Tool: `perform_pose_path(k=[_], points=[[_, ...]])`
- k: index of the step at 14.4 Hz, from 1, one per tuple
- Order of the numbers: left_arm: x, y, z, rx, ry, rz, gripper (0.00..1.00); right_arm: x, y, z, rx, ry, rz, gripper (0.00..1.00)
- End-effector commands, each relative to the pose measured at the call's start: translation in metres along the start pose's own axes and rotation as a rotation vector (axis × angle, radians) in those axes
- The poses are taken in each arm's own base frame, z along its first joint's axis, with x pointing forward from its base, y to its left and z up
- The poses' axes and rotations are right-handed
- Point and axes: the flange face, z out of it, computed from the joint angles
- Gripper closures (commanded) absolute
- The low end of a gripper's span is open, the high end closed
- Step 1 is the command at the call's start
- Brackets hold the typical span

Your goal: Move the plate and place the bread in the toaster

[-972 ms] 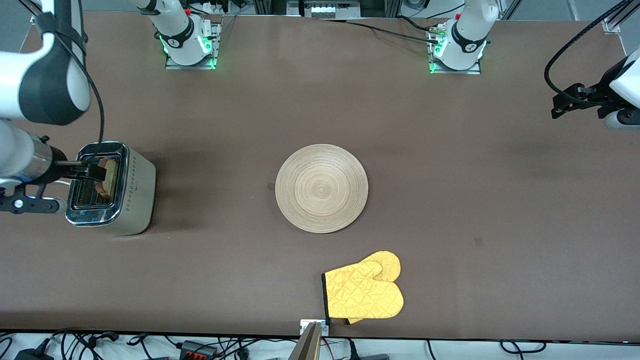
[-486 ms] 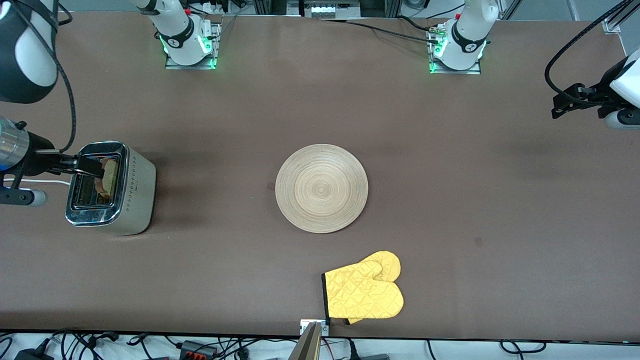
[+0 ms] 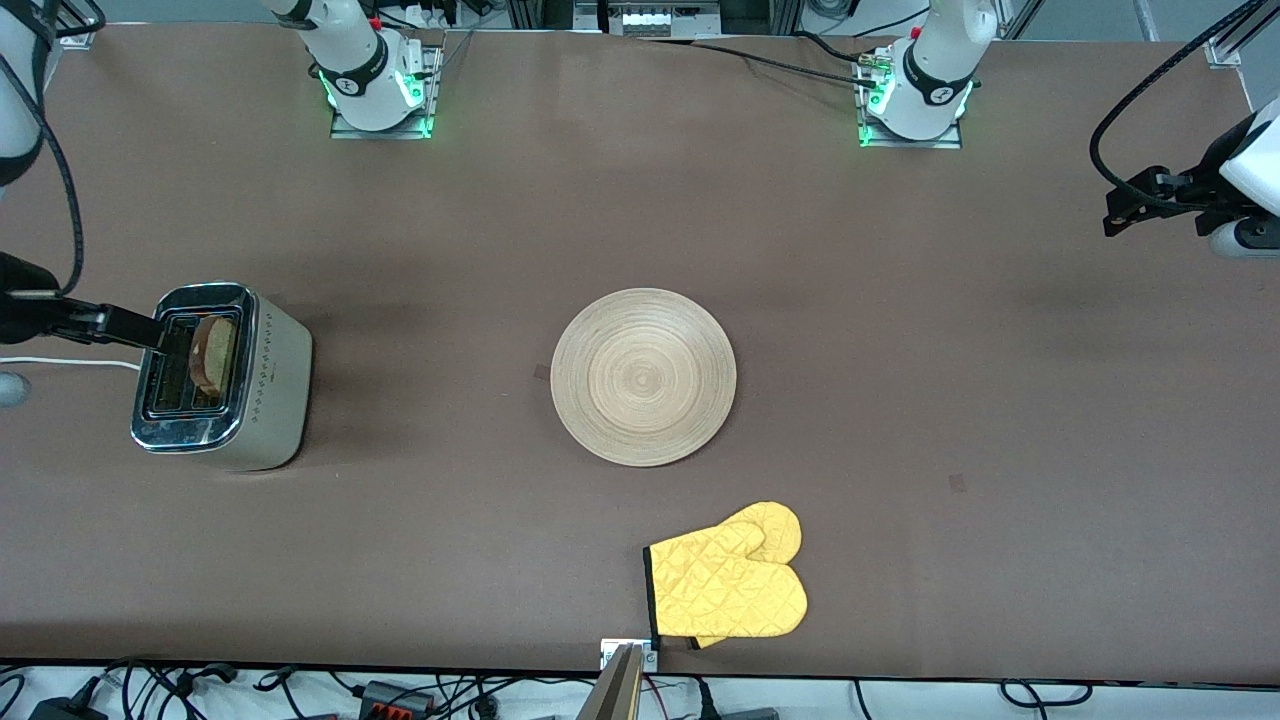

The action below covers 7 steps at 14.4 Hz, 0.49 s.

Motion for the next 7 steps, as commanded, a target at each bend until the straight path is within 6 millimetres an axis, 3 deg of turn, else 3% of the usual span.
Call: perform_pose_path(k=[1, 7], points=[[-0.0044, -0.0016, -0.0057, -0.007, -0.003, -0.010, 0.00, -0.0064, 0.0153, -0.0118, 0.005, 0.041, -0.032, 0.00], [-0.0044, -0.0014, -0.0057, -0.008, -0.003, -0.010, 0.00, -0.0132, 0.0160, -0.0132, -0.029, 0.040, -0.039, 0.00]])
